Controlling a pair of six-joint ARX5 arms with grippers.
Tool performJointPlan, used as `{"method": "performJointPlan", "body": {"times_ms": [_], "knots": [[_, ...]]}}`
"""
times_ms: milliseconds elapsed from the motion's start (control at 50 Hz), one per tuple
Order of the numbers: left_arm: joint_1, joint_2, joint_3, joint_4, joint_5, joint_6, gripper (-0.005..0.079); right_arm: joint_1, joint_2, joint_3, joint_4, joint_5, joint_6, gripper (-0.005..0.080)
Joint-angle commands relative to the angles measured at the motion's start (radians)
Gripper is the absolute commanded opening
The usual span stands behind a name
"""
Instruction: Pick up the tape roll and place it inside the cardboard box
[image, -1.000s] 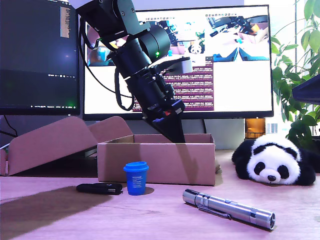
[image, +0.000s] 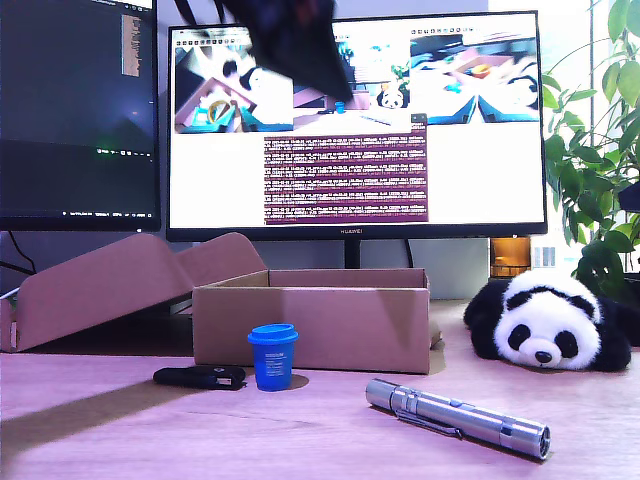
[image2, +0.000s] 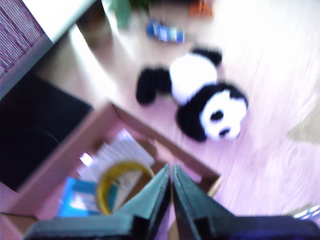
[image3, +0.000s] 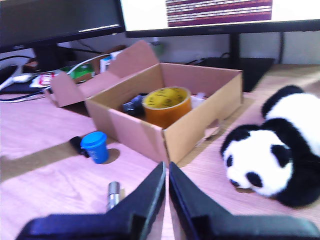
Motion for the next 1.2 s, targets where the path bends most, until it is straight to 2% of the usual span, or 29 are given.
{"method": "performJointPlan", "body": {"times_ms": [0,240,360,480,600,680,840,900,1180], "knots": [[0.004,-0.048,-0.074,0.036,0.001,-0.016,-0.0024,-0.016,0.003,-0.012,0.008,0.016,-0.006,-0.001],[0.074,-0.229,-0.42,0.274,0.001,-0.089,-0.0024,-0.068,0.003,-0.012,0.01,0.121,0.008,-0.001],[0.129,-0.306,-0.576,0.364,0.002,-0.126,-0.0024,-0.091,0.003,-0.012,0.013,0.233,0.01,-0.001],[0.191,-0.374,-0.695,0.441,0.002,-0.158,-0.0024,-0.142,0.003,-0.012,0.033,0.367,0.031,-0.001],[0.243,-0.439,-0.784,0.494,0.002,-0.176,-0.0024,-0.222,0.003,-0.012,0.079,0.391,0.033,-0.001],[0.274,-0.489,-0.833,0.514,0.002,-0.196,-0.0024,-0.286,0.003,-0.012,0.122,0.352,0.032,-0.001],[0.326,-0.576,-0.909,0.543,0.009,-0.202,-0.0024,-0.375,0.003,-0.012,0.131,0.075,0.029,-0.001],[0.344,-0.61,-0.938,0.556,0.009,-0.208,-0.0024,-0.38,0.003,-0.012,0.1,0.016,0.029,-0.001],[0.444,-0.816,-1.137,0.655,0.009,-0.259,-0.0024,-0.378,0.003,-0.011,0.011,0.003,0.056,-0.001]]}}
